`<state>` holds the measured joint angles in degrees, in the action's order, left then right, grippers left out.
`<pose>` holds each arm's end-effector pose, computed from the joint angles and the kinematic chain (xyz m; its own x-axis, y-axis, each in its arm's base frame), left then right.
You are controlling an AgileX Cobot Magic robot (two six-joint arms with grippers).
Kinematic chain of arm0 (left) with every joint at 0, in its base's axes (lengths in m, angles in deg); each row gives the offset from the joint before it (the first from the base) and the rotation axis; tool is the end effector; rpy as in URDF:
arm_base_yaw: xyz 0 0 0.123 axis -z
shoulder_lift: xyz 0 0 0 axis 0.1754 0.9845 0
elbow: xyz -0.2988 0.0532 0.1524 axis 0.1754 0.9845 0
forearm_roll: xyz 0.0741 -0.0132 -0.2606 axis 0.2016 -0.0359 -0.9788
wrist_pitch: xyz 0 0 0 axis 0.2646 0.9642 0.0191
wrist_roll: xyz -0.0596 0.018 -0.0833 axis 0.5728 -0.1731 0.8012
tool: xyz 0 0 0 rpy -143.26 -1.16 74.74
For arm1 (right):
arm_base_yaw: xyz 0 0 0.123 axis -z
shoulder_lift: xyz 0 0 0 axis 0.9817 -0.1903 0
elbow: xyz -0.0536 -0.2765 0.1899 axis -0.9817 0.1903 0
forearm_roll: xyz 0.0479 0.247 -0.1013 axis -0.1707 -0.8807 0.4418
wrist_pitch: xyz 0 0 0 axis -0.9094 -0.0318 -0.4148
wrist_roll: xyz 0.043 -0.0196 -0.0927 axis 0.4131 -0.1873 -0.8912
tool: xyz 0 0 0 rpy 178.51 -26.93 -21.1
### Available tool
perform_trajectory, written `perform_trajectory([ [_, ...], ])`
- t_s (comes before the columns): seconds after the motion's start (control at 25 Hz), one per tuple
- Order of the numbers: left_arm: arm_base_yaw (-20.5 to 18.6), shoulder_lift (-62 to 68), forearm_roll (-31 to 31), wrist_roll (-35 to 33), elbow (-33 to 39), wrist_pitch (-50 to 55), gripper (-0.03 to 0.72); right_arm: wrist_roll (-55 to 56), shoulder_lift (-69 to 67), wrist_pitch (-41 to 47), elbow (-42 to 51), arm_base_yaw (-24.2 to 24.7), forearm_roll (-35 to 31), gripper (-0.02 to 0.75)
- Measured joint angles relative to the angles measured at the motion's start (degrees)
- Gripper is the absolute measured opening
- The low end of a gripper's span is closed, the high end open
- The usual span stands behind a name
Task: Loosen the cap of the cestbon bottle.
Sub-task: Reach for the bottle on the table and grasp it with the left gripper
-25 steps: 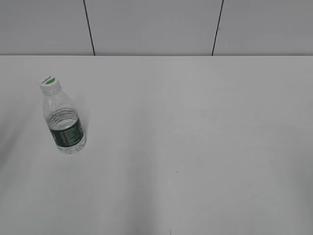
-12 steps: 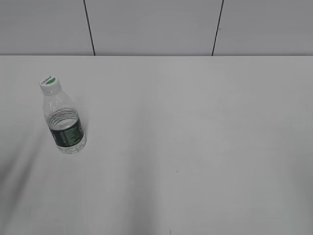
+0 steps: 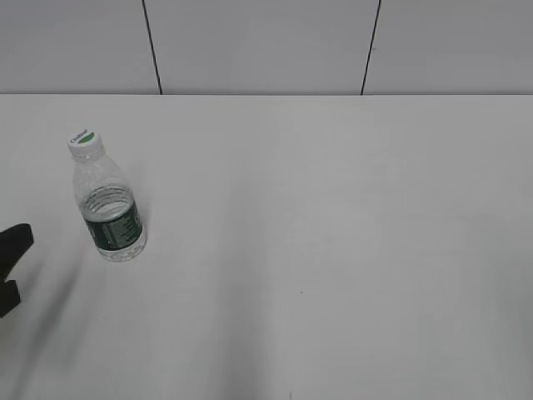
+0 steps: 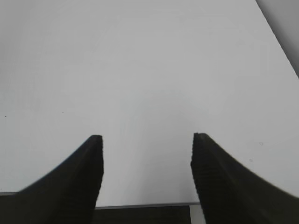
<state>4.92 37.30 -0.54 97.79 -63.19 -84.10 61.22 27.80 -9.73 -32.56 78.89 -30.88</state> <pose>0.1260 -0.0391 0.1965 -0.2995 0.0086 -0.9541 0.2840 0.9554 -0.0805 -0.0341 0.0053 0.2782 -0.4715 -0.1112 -0.8748 -0.1005 0.9923 -0.0720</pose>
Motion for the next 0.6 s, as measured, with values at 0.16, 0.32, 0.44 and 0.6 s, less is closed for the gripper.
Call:
perform_trajectory([
  [0.16, 0.0, 12.5, 0.2, 0.0, 0.0, -12.2, 0.440, 0.0, 0.0, 0.0, 0.0, 0.0, 0.0, 0.465],
  [0.32, 0.0, 27.1, 1.2, 0.0, -0.1, -26.7, 0.531, 0.0, 0.0, 0.0, 0.0, 0.0, 0.0, 0.465],
  [0.44, 0.0, 38.3, 3.5, 0.0, -0.4, -32.3, 0.543, 0.0, 0.0, 0.0, 0.0, 0.0, 0.0, 0.465],
  [0.6, 0.0, 49.3, 9.3, 0.0, -4.8, -32.9, 0.543, 0.0, 0.0, 0.0, 0.0, 0.0, 0.0, 0.465],
])
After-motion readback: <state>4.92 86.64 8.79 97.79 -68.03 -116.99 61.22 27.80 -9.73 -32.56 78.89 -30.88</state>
